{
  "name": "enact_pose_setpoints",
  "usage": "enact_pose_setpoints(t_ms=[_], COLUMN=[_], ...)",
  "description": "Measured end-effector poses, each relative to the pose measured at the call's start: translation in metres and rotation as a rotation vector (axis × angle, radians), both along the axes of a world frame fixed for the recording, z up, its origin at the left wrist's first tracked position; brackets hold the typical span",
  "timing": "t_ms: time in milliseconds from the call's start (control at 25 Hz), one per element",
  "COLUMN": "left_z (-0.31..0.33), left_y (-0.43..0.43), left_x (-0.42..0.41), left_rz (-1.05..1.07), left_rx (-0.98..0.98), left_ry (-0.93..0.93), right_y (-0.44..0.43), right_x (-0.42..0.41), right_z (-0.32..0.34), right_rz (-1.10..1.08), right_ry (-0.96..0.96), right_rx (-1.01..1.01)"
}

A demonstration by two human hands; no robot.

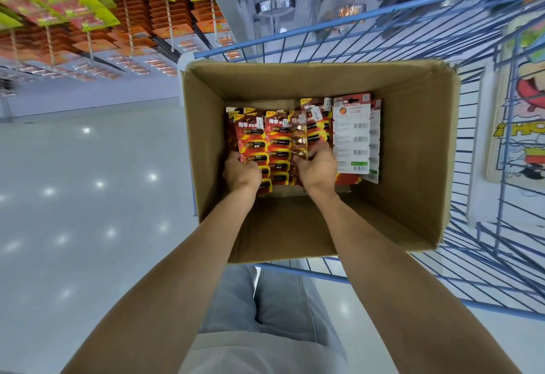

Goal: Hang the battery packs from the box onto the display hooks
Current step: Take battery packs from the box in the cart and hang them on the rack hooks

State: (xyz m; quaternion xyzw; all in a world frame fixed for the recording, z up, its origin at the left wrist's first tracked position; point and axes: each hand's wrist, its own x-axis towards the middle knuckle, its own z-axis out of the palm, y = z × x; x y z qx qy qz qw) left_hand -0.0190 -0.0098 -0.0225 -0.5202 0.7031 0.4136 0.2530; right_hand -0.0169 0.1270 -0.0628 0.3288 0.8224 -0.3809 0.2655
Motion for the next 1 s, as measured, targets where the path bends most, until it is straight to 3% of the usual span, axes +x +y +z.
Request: enact_pose_setpoints(t_ms=[240, 440, 720, 1000], left_z=[0.032, 0.091, 0.201, 0.28], left_y=[-0.003, -0.011, -0.021, -0.042], left_x=[0.002, -0.005, -0.013, -0.009], left_rz=[-0.011, 0.012, 0.004, -0.014], left_rx=[0.099, 0.297, 0.581, 0.676], left_ry=[0.062, 0.14, 0.391, 0.613], right_y=[0.024, 0.062, 0.094, 0.066], right_x=[-0.009, -0.001, 0.005, 0.002], right_z=[0.026, 0.113, 0.226, 0.296], right_rz=[-0.133, -0.338, -0.249, -0.238], right_ry=[-0.107, -0.076, 0.091, 0.208], right_rx=[-0.242, -0.566, -0.844, -1.033])
